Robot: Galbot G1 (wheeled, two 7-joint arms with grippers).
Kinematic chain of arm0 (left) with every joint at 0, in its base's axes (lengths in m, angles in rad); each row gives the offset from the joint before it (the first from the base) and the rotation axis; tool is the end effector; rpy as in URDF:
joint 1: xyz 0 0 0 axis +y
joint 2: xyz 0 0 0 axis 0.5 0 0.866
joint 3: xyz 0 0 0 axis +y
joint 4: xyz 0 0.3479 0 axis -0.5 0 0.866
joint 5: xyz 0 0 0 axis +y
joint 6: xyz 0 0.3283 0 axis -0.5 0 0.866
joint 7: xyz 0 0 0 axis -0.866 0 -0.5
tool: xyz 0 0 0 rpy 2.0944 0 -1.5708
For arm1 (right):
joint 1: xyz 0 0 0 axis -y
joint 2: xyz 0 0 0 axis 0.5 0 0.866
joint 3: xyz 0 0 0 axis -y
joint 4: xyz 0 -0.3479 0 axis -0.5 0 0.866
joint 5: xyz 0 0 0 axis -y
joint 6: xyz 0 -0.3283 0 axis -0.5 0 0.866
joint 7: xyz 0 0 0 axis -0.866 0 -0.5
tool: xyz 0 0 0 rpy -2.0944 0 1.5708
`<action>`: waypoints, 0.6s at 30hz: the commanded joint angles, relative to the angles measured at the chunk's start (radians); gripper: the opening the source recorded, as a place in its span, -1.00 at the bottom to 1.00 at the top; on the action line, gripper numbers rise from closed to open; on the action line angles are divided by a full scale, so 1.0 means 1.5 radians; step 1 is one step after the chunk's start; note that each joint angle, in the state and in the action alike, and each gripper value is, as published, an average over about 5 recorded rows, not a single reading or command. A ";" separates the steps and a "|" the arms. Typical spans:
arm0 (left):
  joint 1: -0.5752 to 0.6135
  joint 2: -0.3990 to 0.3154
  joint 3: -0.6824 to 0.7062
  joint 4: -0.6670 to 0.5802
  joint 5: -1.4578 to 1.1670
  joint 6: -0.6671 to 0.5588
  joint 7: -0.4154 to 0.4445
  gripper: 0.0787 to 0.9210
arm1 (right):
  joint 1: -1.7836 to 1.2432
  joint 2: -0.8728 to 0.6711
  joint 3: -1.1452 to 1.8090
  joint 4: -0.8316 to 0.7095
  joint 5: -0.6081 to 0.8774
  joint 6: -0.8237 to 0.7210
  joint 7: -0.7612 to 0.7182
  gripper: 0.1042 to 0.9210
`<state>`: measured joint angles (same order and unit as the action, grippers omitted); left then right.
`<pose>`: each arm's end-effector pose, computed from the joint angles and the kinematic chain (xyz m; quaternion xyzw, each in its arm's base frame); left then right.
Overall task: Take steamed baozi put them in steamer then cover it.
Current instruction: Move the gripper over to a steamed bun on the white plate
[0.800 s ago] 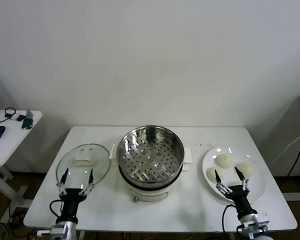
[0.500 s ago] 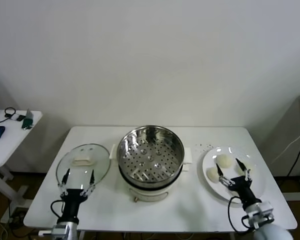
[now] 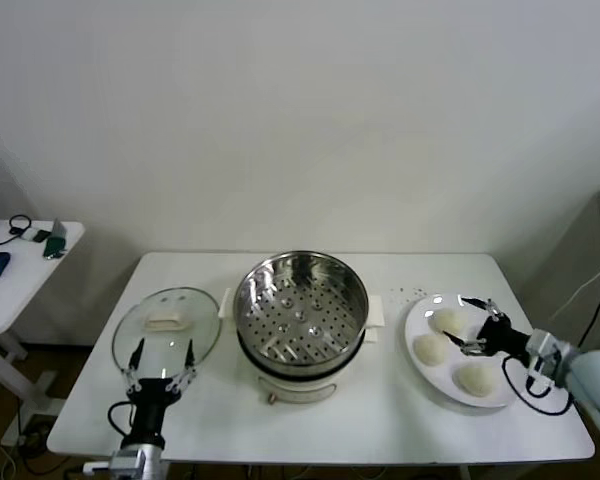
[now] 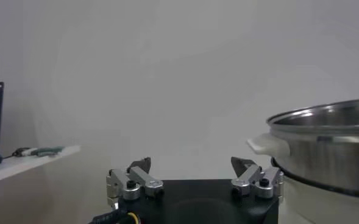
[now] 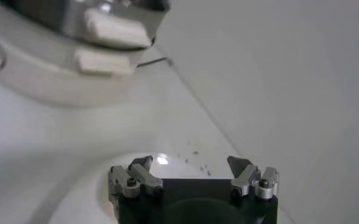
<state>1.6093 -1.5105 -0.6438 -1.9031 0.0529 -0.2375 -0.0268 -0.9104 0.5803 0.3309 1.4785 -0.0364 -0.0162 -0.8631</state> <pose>0.1338 0.0517 -0.3657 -0.0418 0.9956 0.0832 0.0055 0.3533 -0.2819 -0.2135 0.3869 -0.7769 0.4366 0.2370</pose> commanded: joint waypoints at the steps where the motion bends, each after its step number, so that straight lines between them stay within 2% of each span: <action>1: 0.001 0.002 0.005 0.001 -0.005 0.007 -0.006 0.77 | 0.296 -0.117 -0.239 -0.140 -0.104 0.020 -0.186 0.76; 9: -0.006 0.011 -0.001 0.005 -0.007 0.018 -0.008 0.77 | 0.610 -0.057 -0.614 -0.253 -0.108 0.033 -0.227 0.76; 18: -0.016 0.019 -0.009 0.004 -0.024 0.035 -0.009 0.77 | 0.661 0.072 -0.719 -0.380 -0.123 0.044 -0.238 0.76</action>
<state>1.5886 -1.4846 -0.6577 -1.8958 0.0336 -0.1986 -0.0387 -0.1238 0.6261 -0.5190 1.0514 -0.1852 0.0356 -1.1510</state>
